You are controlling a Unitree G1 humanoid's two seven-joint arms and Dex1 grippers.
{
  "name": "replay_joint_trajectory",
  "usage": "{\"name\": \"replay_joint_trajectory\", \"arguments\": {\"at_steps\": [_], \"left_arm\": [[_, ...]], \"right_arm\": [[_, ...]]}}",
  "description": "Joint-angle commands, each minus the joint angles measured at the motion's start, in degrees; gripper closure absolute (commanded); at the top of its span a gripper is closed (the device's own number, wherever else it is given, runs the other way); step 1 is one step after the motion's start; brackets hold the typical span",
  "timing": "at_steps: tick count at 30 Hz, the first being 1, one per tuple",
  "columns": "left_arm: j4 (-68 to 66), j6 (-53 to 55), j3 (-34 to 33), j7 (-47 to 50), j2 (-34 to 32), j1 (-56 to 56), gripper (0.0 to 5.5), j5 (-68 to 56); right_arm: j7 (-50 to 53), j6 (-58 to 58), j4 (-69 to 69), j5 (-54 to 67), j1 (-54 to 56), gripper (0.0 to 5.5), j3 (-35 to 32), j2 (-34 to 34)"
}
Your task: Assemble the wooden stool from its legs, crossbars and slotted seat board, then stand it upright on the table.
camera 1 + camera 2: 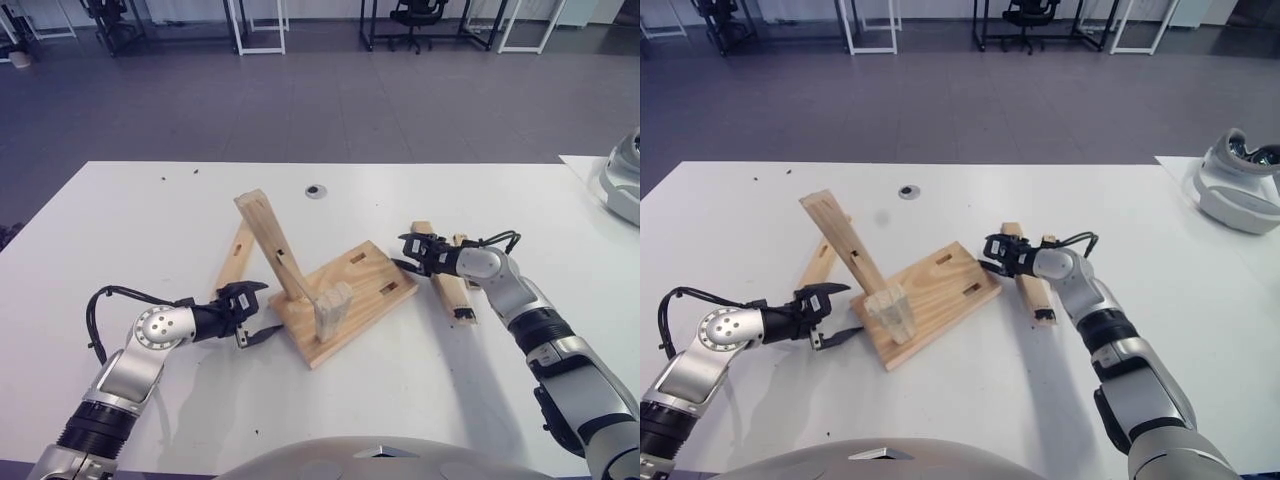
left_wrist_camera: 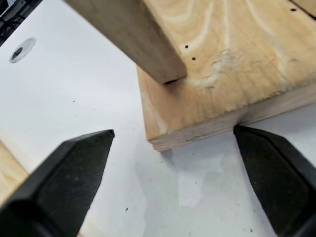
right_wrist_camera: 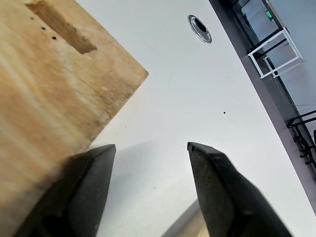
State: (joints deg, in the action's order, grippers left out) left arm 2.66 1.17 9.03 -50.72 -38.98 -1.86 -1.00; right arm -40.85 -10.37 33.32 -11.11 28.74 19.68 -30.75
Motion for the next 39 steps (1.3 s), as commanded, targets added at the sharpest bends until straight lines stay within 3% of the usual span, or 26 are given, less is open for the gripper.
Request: {"name": "replay_joint_trajectory", "arguments": {"at_steps": [1, 8, 12, 16, 22, 25, 27, 29, 32, 35, 39], "left_arm": [[-8.2, -1.8, 1.6, 2.3, 3.2, 6.4, 1.03, 2.2], [-38.6, -10.6, 2.5, -0.4, 9.1, 27.9, 1.03, 3.7], [-45.0, -13.3, 0.1, -4.2, 8.2, 32.5, 1.03, 1.5], [-40.7, -13.9, -3.8, -6.2, 4.2, 30.9, 1.03, -1.2], [-16.3, -3.9, -8.2, -13.8, -3.8, 20.2, 1.03, -10.1], [-2.4, 2.5, -6.1, -20.9, -11.8, 10.8, 1.03, -10.7], [-0.1, 3.7, -4.1, -21.7, -13.6, 8.4, 1.03, -8.3], [0.1, 4.9, -1.8, -19.3, -11.5, 8.9, 1.03, -6.2], [-4.2, 3.4, 2.1, -11.4, -3.1, 12.9, 1.03, -2.1], [-12.2, -2.7, 7.2, -1.9, 4.8, 16.3, 1.03, 5.8], [-26.5, -9.2, 8.8, 5.6, 9.1, 23.5, 1.03, 11.3]], "right_arm": [[-5.1, -0.5, -5.7, 2.5, -3.5, 2.75, -0.4, -0.8], [-15.0, 4.3, -25.9, 9.2, -14.5, 2.75, -3.4, -7.8], [-13.4, 10.7, -31.8, 15.1, -13.7, 2.75, -11.6, -8.8], [-8.7, 14.2, -27.0, 16.9, -8.0, 2.75, -16.5, -7.0], [-3.3, 5.1, -9.3, 6.2, 0.4, 2.75, -8.6, -1.2], [0.2, 1.8, -0.1, 4.2, 3.1, 2.75, -7.3, 2.9], [1.5, -0.2, 3.1, 3.1, 3.6, 2.75, -6.7, 4.1], [0.9, -2.4, 5.5, 1.8, 3.7, 2.75, -5.2, 5.0], [-3.4, -4.8, 5.3, 1.4, 1.5, 2.75, -2.6, 5.1], [-6.5, -5.5, 3.1, 2.4, -0.6, 2.75, -2.0, 4.7], [-11.4, -2.9, -3.7, 6.3, -5.3, 2.75, -3.0, 3.0]]}}
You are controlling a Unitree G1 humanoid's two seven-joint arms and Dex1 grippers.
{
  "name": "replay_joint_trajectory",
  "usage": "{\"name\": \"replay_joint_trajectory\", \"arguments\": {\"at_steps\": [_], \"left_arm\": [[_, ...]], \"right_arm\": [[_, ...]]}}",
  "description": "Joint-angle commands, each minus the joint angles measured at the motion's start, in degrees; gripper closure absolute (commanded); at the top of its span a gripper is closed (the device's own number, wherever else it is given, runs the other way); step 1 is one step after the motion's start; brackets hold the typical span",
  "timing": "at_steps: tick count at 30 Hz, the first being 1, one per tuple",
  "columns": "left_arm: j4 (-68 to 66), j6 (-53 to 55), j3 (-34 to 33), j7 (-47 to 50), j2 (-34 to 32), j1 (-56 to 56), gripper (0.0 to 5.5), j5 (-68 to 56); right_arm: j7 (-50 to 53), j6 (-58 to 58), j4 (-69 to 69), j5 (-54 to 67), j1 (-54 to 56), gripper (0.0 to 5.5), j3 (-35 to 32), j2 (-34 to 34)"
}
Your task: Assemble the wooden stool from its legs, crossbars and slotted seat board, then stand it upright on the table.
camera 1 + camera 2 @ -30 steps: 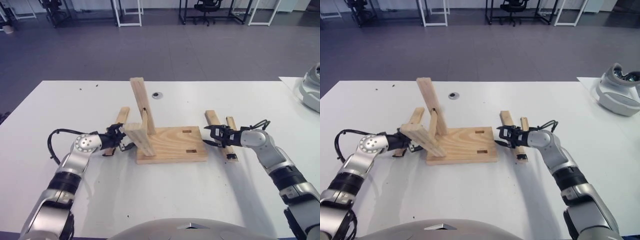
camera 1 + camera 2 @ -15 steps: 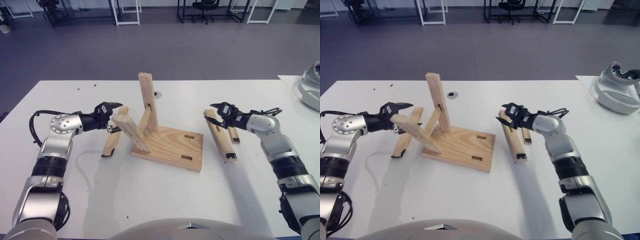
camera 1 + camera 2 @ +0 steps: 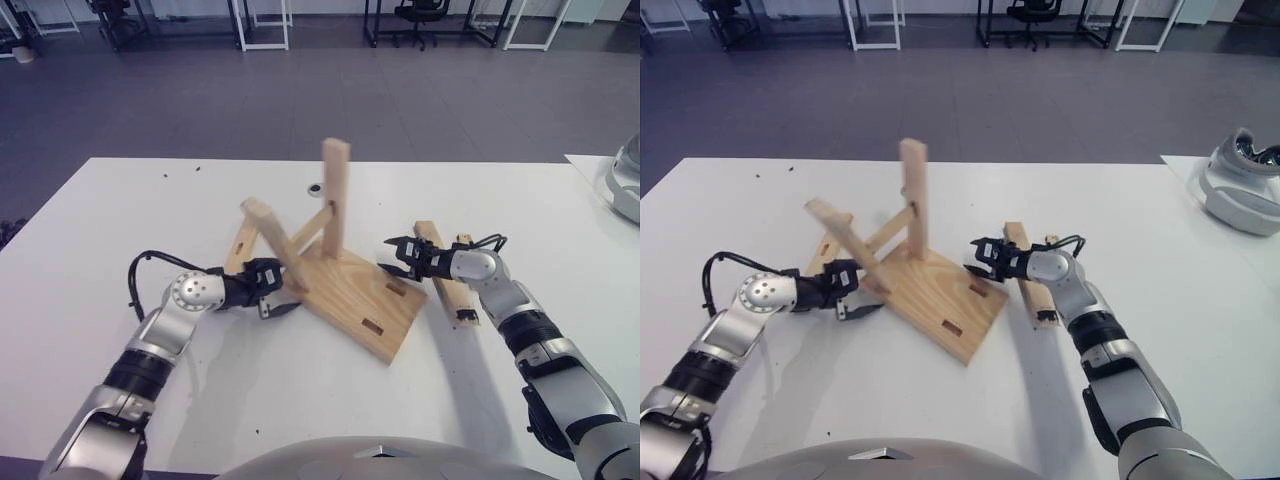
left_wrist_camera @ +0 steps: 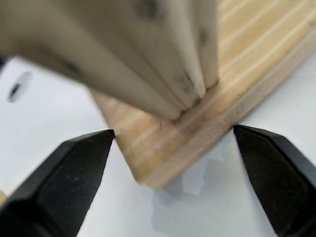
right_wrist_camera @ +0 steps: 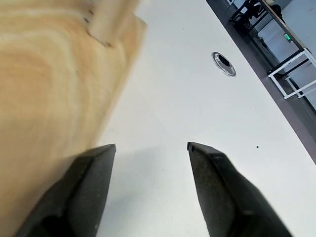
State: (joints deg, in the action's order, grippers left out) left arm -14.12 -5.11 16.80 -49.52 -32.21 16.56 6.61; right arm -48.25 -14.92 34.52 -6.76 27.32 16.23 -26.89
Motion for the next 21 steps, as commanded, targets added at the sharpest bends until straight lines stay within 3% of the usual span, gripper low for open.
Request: {"name": "replay_joint_trajectory", "arguments": {"at_steps": [1, 6, 11, 13, 18, 21], "left_arm": [[-13.8, -4.5, 1.1, 5.8, 3.3, 7.2, 1.03, 4.3], [-24.1, -9.8, -0.2, 8.6, 7.2, 11.9, 1.03, 2.9], [-23.7, -11.1, -2.3, 8.9, 6.8, 11.4, 1.03, 1.6], [-21.9, -10.6, -3.4, 10.3, 5.9, 11.3, 1.03, 2.0], [4.8, 3.1, -12.1, 14.1, 4.8, -2.7, 1.03, -4.9], [17.3, 12.9, -16.6, 15.0, 6.6, -10.6, 1.03, -12.5]], "right_arm": [[-4.2, 2.2, -6.7, 2.0, -5.4, 2.75, 0.5, -1.2], [2.9, 8.4, -13.7, -0.8, -9.5, 2.75, 0.3, 0.6], [9.8, 14.2, -17.5, -2.5, -9.2, 2.75, -0.9, 2.7], [12.6, 16.9, -20.4, -1.1, -10.0, 2.75, -4.4, 2.4], [21.6, 22.0, -26.7, 10.4, -15.6, 2.75, -21.5, 4.3], [25.0, 27.0, -22.5, 13.7, -15.0, 2.75, -26.4, 4.4]]}}
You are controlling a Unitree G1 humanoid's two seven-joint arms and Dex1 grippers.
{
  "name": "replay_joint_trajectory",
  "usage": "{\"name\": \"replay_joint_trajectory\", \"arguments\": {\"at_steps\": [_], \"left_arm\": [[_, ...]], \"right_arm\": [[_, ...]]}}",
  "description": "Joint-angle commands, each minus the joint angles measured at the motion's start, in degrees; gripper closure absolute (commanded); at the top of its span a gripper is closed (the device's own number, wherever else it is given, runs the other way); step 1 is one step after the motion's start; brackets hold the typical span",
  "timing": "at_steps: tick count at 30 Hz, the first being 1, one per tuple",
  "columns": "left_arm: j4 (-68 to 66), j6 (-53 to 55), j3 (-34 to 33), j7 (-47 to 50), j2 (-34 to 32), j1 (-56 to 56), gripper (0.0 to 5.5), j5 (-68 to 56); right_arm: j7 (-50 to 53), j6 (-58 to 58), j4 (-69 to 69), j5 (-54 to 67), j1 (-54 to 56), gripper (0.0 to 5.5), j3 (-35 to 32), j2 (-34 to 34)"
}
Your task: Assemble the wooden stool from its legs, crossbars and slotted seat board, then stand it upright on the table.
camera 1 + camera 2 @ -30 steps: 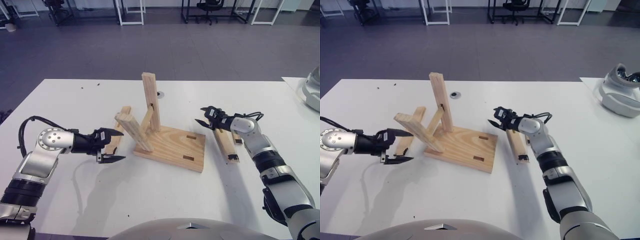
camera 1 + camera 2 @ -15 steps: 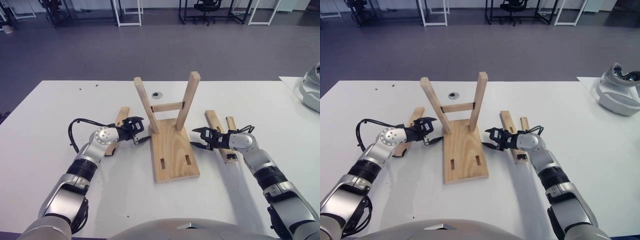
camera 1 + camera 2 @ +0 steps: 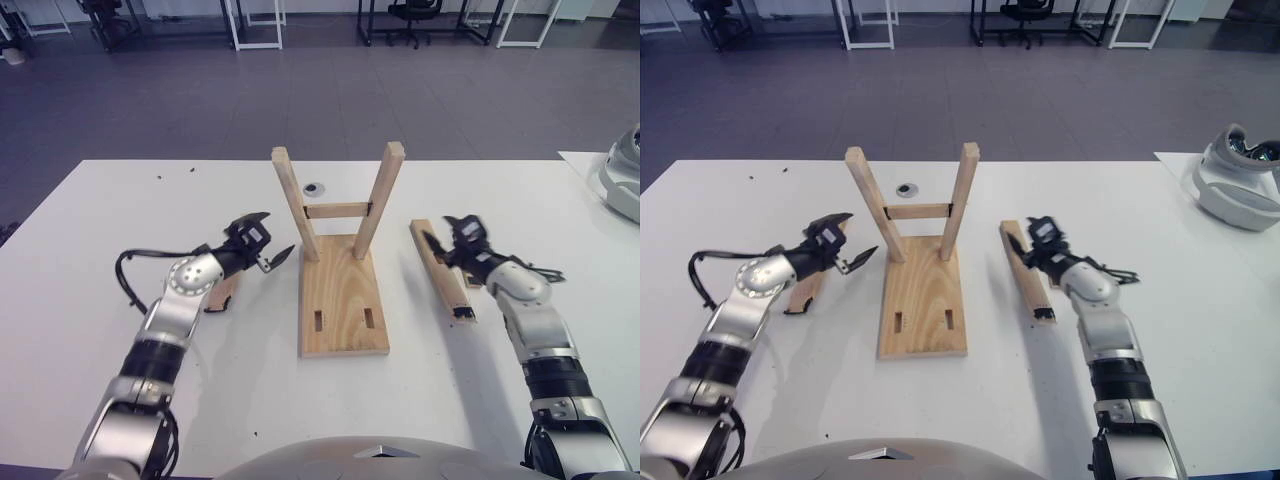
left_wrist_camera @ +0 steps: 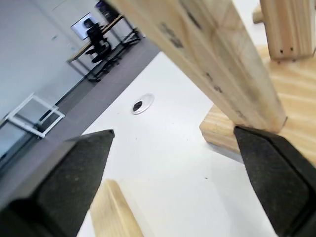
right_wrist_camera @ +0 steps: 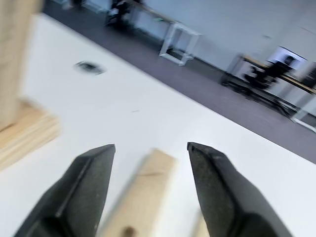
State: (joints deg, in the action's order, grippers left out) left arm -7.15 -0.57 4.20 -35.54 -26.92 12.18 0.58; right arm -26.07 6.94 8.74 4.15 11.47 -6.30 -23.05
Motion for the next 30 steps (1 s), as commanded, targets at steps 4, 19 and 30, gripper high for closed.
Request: {"name": "replay_joint_trajectory", "arguments": {"at_steps": [4, 19, 30], "left_arm": [[13.1, 14.2, -10.7, 7.3, 4.8, -7.8, 1.03, -11.9], [17.5, 17.5, -11.4, 11.3, 5.7, -7.6, 1.03, -12.4], [25.9, 19.0, -19.2, 12.4, 9.7, -2.0, 1.03, -27.7]], "right_arm": [[2.6, 12.1, 9.5, 6.3, 3.3, 2.75, -5.5, 1.3], [7.7, 20.6, 7.9, 7.3, 1.1, 2.06, -5.0, 2.9], [8.0, 21.5, 9.7, 6.8, 0.3, 2.78, -4.9, 2.4]]}}
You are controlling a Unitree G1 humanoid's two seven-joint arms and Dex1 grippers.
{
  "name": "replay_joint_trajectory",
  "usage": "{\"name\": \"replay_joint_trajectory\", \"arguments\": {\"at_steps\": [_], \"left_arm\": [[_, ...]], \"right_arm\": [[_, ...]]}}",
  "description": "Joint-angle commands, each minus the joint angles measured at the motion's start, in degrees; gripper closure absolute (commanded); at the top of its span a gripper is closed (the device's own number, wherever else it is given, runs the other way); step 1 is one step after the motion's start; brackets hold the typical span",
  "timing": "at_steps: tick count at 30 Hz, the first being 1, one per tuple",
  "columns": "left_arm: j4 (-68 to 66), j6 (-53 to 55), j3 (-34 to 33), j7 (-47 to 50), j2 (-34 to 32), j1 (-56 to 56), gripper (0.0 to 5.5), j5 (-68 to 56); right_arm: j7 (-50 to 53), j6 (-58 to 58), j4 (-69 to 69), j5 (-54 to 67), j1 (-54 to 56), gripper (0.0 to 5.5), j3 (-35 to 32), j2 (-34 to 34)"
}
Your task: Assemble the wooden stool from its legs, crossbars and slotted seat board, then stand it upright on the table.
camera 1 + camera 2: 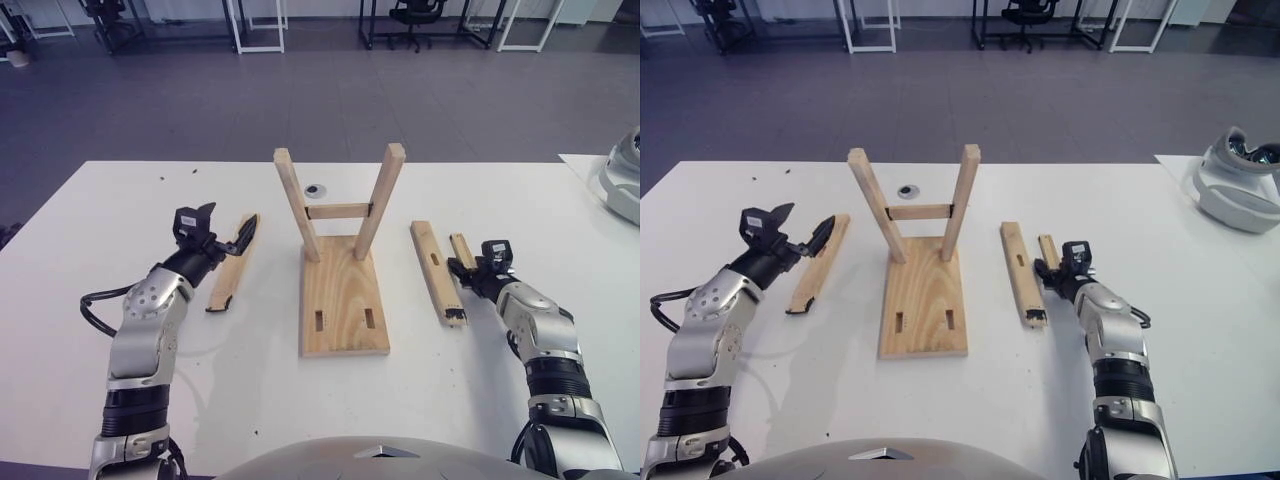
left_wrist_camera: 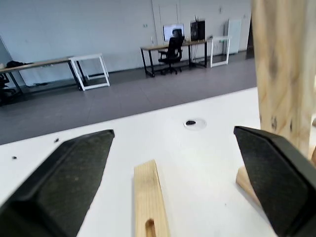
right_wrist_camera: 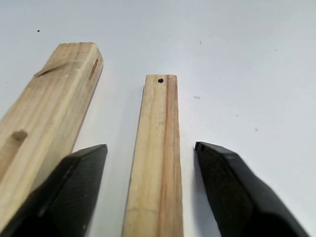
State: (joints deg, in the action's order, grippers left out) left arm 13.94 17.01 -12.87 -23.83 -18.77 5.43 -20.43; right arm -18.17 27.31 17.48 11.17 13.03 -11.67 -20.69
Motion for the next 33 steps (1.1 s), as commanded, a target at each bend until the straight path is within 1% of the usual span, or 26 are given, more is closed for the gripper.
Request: {"name": "replay_joint_trajectory", "arguments": {"at_steps": [1, 3, 6, 8, 9, 11, 13, 16, 17, 19, 21, 26, 31, 33], "left_arm": [[5.8, 2.2, -2.2, 1.3, 1.5, 6.2, 1.03, -8.1], [7.0, 3.5, -2.3, 2.5, 1.5, 8.8, 1.03, -10.1], [7.5, 5.4, -2.7, 4.9, 1.6, 15.3, 1.03, -13.1], [7.9, 7.9, -3.1, 6.5, 2.5, 19.2, 1.03, -17.6], [7.8, 10.0, -3.9, 7.7, 3.5, 21.5, 1.03, -21.9], [7.0, 13.3, -4.0, 8.5, 4.8, 25.3, 1.03, -28.9], [6.1, 15.2, -3.4, 8.9, 6.0, 28.4, 1.03, -33.2], [5.6, 16.6, -2.6, 10.1, 8.6, 31.3, 1.03, -39.0], [6.0, 17.1, -2.0, 10.2, 9.3, 31.5, 1.21, -40.6], [6.8, 18.0, -1.4, 10.9, 10.3, 31.4, 1.54, -43.8], [6.7, 18.6, -1.7, 12.5, 10.8, 30.8, 2.04, -46.8], [7.3, 18.9, -0.9, 14.5, 10.9, 29.9, 2.97, -49.4], [7.9, 18.7, 0.2, 15.4, 10.7, 29.3, 3.72, -51.0], [7.9, 18.5, 0.2, 15.7, 10.5, 29.1, 4.11, -51.5]], "right_arm": [[0.1, 0.9, 0.9, -0.6, -1.4, 3.03, 0.8, 0.0], [0.5, 0.1, 0.7, -1.4, -1.8, 3.43, 1.3, -0.1], [3.3, -8.5, -0.3, -4.9, -0.5, 4.13, 1.5, -1.3], [4.3, -15.0, -5.5, -6.9, 3.5, 4.20, 1.7, -2.5], [3.5, -18.0, -10.7, -7.6, 6.6, 4.20, 3.3, -2.7], [0.7, -21.9, -21.5, -8.2, 12.7, 4.20, 8.0, -1.7], [-2.3, -23.2, -29.7, -7.7, 17.5, 4.20, 13.6, 0.5], [-6.3, -25.6, -34.0, -8.8, 21.9, 4.20, 21.2, 2.8], [-7.2, -26.9, -34.4, -9.4, 22.4, 4.20, 23.0, 3.3], [-8.2, -28.2, -34.9, -9.4, 22.4, 4.20, 24.4, 4.3], [-8.4, -28.7, -35.0, -9.3, 22.4, 4.20, 24.3, 4.7], [-8.4, -29.3, -34.4, -10.7, 22.2, 4.20, 24.5, 4.6], [-8.5, -29.5, -34.3, -11.0, 22.1, 4.20, 24.2, 5.2], [-8.7, -29.5, -34.4, -11.0, 22.2, 4.20, 24.2, 5.3]]}}
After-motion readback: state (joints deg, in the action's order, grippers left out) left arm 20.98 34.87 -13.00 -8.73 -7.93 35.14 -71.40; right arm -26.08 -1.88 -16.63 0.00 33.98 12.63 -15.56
